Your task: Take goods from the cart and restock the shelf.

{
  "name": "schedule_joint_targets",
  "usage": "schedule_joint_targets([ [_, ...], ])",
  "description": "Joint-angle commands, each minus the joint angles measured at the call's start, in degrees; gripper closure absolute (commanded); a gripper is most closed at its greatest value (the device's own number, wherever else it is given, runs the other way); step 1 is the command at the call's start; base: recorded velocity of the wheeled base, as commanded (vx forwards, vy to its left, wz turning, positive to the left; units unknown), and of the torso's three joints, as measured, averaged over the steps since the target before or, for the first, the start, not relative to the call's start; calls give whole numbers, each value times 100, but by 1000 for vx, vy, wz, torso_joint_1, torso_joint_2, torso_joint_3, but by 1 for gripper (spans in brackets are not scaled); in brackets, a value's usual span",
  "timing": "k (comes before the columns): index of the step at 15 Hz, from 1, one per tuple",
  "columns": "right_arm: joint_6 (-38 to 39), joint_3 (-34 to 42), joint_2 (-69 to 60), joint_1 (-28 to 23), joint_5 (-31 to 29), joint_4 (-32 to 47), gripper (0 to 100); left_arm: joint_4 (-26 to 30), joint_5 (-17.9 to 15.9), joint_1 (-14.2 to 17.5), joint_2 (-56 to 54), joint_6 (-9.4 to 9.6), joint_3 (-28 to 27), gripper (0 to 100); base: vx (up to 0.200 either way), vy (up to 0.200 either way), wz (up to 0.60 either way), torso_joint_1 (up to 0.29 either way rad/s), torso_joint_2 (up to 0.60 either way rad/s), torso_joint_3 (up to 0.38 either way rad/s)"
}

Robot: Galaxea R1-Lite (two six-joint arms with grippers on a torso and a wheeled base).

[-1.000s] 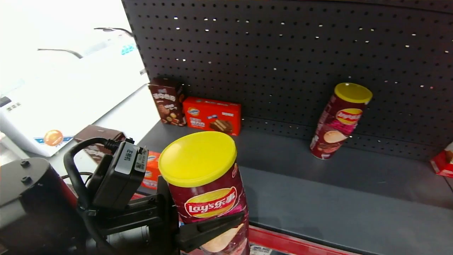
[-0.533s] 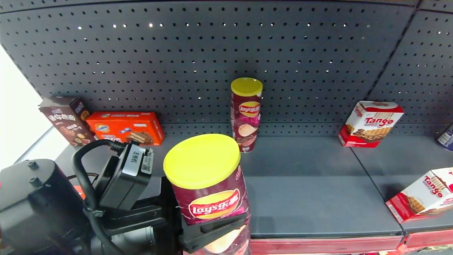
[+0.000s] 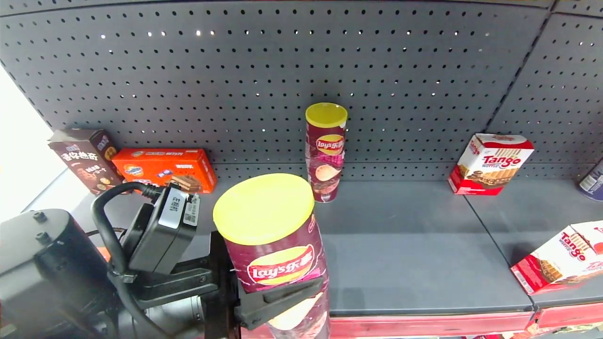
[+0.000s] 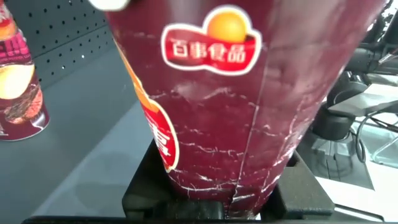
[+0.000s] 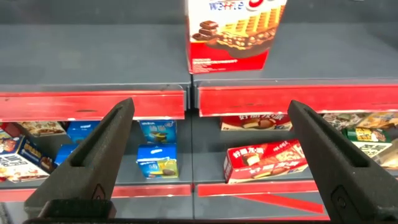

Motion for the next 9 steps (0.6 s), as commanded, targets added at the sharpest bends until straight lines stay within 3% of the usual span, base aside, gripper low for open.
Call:
schedule_joint_targets([
  [1,-4,0,9,0,-2,-1,0,-4,10,15,-26,-6,21,100,0,0,0,0,0,0],
  [7,-13,0,9,0,7,-1,0,14,326,94,-17,91,-226,100,0,0,0,0,0,0],
  [9,-31,0,9,9,15,17,0,32,642,94,1,91,-234,100,0,0,0,0,0,0],
])
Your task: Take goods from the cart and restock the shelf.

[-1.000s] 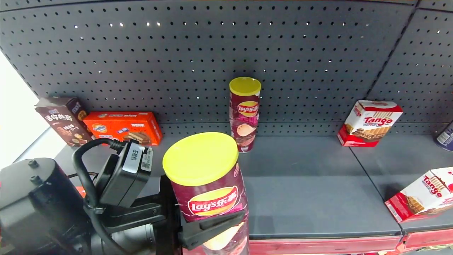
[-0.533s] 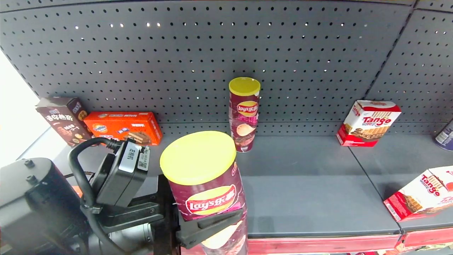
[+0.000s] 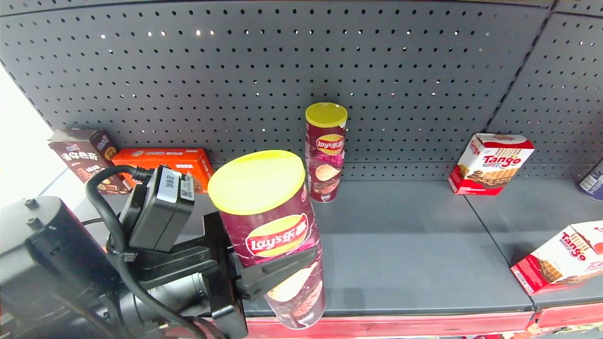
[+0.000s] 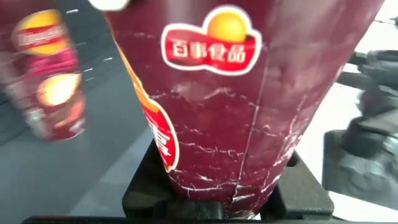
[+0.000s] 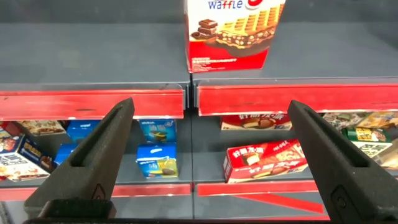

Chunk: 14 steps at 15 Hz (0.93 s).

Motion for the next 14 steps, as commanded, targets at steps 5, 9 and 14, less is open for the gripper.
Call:
schedule_joint_targets([
  [5,679,-2549,2232,235,273,154,0,14,107,67,175,-6,-203,100,0,0,0,0,0,0],
  [9,-270,-2848,3401,991,897,145,0,-39,63,322,430,-6,-388,100,0,0,0,0,0,0],
  [14,-499,-3384,5361,1870,1099,-936,0,23,-350,735,307,-42,-388,100,0,0,0,0,0,0],
])
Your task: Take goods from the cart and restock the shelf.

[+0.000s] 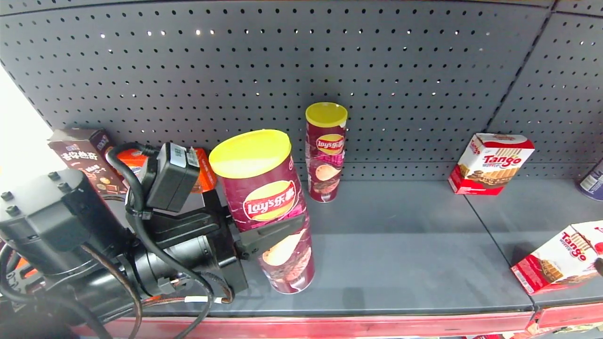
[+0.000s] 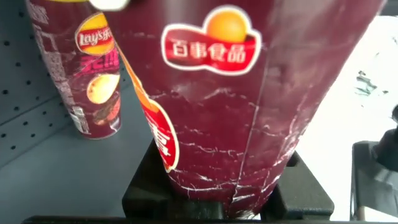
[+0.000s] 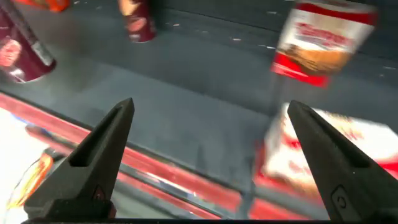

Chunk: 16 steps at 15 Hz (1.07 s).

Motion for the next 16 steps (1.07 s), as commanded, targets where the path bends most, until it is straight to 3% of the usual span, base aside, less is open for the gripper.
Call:
schedule_joint_targets([
  [1,-28,-400,1560,381,336,-538,0,7,-22,77,-39,-1,19,100,0,0,0,0,0,0],
  [3,-54,-576,2034,434,511,-740,0,7,-31,77,-109,-1,1,100,0,0,0,0,0,0],
  [6,-72,-1472,3520,452,555,-1663,0,60,-31,86,-338,-1,27,100,0,0,0,0,0,0],
  [10,-81,-2228,4609,487,1065,-2217,0,455,-31,95,-663,-1,80,100,0,0,0,0,0,0],
  [16,-415,-3336,5585,443,2375,-2261,0,525,-49,183,-645,-1,98,100,0,0,0,0,0,0],
])
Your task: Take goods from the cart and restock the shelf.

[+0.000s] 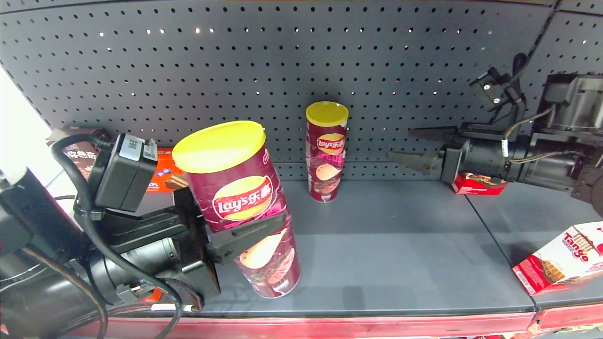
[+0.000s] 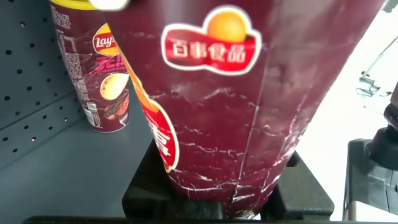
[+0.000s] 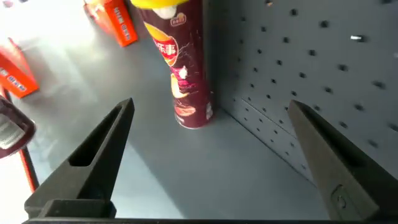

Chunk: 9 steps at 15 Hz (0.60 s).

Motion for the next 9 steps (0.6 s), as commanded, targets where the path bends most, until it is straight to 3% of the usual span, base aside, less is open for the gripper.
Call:
schedule_joint_targets([
  [1,-30,-237,520,67,183,-5,0,-6,-8,66,12,-16,13,100,0,0,0,0,0,0],
  [5,-241,-747,951,49,1458,-5,0,-68,-16,66,12,-16,171,100,0,0,0,0,0,0],
  [7,-426,-1028,1241,5,2064,-260,0,-76,-245,92,12,-25,223,100,0,0,0,0,0,0],
  [9,-443,-1125,1452,102,2091,-533,0,-76,-342,277,12,-16,223,100,0,0,0,0,0,0],
])
